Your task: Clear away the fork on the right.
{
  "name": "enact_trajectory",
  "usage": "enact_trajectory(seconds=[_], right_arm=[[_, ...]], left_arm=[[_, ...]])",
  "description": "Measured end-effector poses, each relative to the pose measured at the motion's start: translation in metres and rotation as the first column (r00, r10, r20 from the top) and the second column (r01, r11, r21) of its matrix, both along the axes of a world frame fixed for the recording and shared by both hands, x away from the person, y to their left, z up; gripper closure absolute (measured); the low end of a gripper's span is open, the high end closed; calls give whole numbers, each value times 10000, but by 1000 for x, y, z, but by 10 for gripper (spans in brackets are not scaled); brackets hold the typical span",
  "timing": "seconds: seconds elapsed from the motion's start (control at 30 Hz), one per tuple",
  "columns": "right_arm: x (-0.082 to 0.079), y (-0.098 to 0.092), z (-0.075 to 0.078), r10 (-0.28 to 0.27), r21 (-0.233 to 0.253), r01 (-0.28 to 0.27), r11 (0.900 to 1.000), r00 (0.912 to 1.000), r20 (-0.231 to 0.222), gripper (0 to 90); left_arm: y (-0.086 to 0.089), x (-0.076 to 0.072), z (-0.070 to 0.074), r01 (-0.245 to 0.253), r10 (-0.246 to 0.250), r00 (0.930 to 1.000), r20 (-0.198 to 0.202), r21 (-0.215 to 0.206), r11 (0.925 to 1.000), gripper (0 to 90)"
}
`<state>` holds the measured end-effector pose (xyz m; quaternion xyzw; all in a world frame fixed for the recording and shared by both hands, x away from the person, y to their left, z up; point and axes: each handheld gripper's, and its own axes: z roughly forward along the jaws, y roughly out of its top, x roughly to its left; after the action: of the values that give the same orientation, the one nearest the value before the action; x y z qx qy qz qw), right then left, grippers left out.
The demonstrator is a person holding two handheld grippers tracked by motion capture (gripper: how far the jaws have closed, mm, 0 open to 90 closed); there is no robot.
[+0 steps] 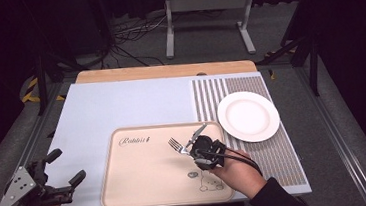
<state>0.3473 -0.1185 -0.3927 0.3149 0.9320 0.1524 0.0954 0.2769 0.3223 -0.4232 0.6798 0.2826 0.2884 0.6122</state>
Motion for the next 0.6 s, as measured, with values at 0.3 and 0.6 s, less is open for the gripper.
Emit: enact_trajectory(seconds=[0.3, 0.6], right_arm=[[2, 3, -10, -3, -101, -1, 9999, 9994, -348, 781], [5, 4, -16, 11, -210, -24, 9998, 9983, -584, 780]], left_arm=[[0, 0, 0, 2, -2, 10000, -4, 2, 10000, 14], [0, 0, 0, 1, -1, 10000, -8, -25, 10000, 14]])
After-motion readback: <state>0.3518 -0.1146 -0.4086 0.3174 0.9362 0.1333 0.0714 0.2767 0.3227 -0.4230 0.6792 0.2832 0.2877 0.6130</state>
